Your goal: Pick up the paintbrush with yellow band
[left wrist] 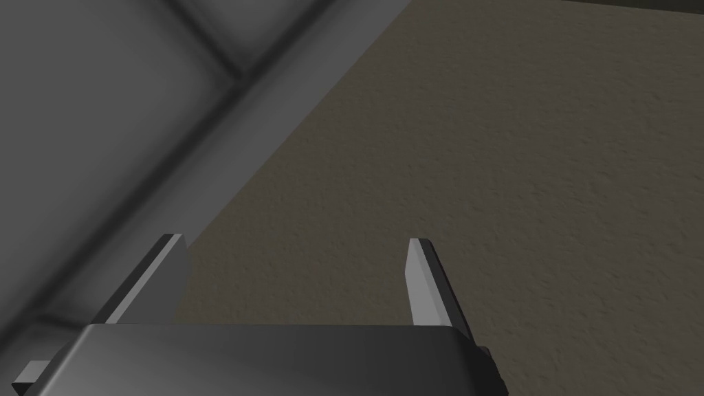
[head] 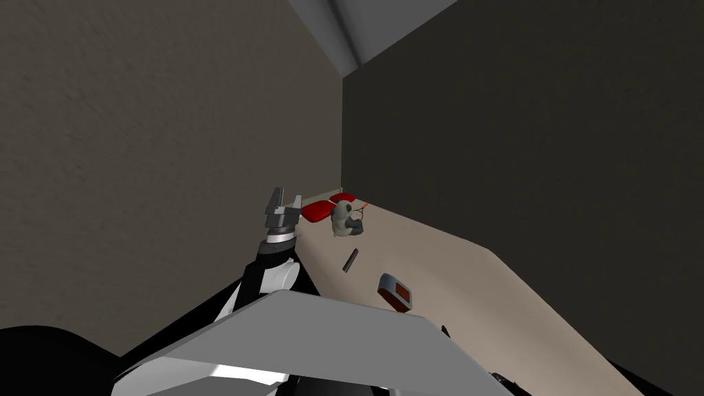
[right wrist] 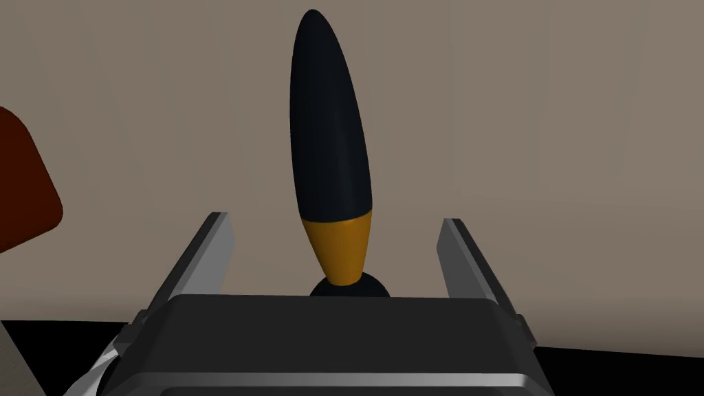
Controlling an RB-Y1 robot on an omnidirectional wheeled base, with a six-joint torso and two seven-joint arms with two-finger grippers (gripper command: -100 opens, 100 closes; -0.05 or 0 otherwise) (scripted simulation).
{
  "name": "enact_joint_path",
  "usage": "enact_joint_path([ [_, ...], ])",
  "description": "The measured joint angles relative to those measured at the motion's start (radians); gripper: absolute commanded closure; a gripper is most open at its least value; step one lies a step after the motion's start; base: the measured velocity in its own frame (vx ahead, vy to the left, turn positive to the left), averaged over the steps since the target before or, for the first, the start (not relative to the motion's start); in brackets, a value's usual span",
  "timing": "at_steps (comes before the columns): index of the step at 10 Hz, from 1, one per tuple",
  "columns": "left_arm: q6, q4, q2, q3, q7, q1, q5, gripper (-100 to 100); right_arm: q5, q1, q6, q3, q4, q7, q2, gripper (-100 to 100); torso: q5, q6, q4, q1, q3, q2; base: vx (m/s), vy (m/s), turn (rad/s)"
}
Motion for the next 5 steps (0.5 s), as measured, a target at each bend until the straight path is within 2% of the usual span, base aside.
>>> enact_joint_path([
  [5,0.0,0.0,0.0,0.0,0.0,0.0,0.0,0,-0.023,-0.052,-0.06,-0.039,0.062,0.101,0.057,-100,0.0,0.0,0.0,0.0,0.0,0.0,-0.007,0.01,-0.043],
])
